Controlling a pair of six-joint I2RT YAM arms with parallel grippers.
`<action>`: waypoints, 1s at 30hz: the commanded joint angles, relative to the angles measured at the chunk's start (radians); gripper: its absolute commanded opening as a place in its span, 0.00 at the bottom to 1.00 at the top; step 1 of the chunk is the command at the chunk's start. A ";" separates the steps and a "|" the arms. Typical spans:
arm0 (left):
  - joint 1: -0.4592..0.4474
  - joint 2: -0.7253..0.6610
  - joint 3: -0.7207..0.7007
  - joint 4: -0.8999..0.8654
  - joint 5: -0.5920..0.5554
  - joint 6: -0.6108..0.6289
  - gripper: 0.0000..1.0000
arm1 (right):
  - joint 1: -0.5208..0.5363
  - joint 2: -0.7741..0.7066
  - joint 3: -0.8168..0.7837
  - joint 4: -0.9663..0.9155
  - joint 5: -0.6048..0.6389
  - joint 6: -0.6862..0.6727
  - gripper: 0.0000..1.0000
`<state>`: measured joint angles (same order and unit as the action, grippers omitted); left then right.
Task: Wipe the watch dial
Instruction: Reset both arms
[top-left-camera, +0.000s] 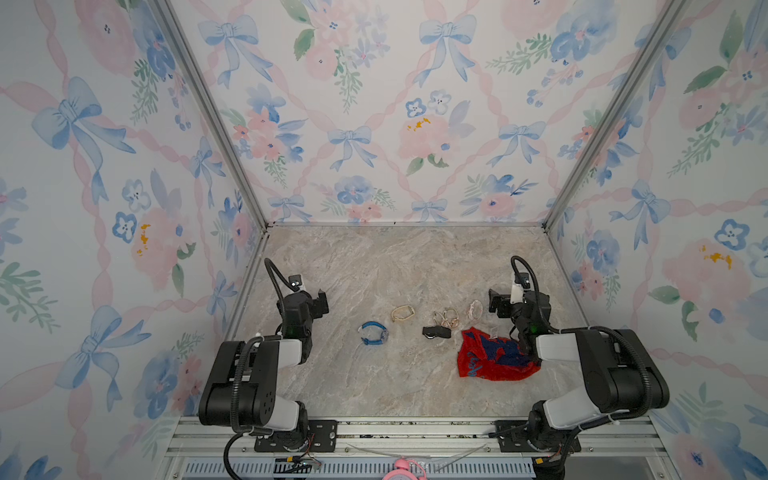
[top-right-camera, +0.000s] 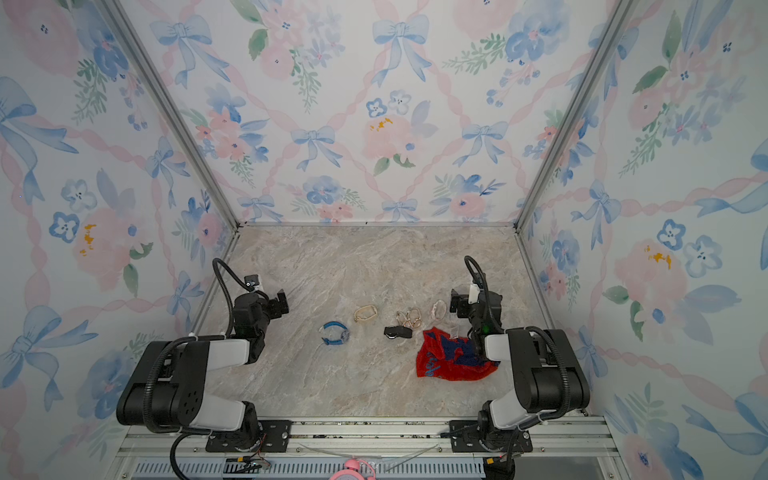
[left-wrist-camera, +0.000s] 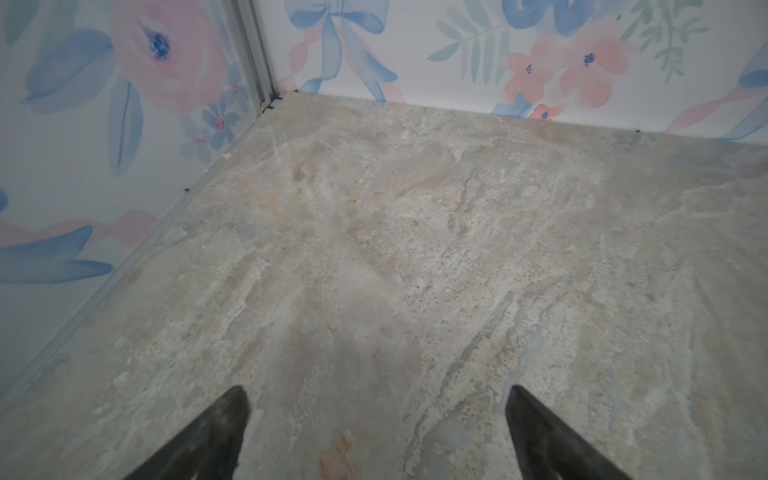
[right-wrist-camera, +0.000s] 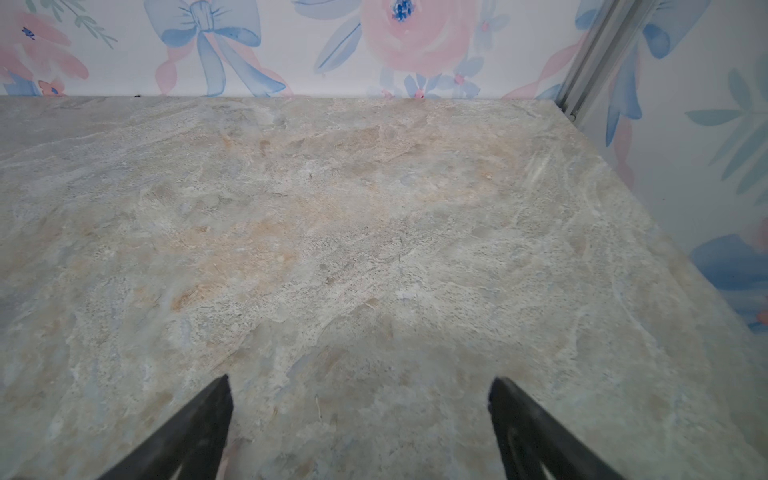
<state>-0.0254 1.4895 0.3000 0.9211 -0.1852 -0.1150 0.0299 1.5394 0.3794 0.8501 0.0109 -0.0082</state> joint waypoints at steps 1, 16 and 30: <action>-0.032 0.088 -0.093 0.380 0.013 0.100 0.98 | 0.003 -0.002 0.013 0.030 0.000 -0.012 0.96; -0.029 0.058 -0.043 0.224 0.018 0.086 0.98 | -0.018 -0.001 0.021 0.020 -0.027 0.006 0.96; -0.018 0.063 -0.037 0.219 0.038 0.080 0.98 | -0.016 0.000 0.022 0.017 -0.026 0.007 0.96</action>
<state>-0.0471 1.5558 0.2512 1.1053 -0.1654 -0.0444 0.0185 1.5394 0.3798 0.8497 -0.0078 -0.0078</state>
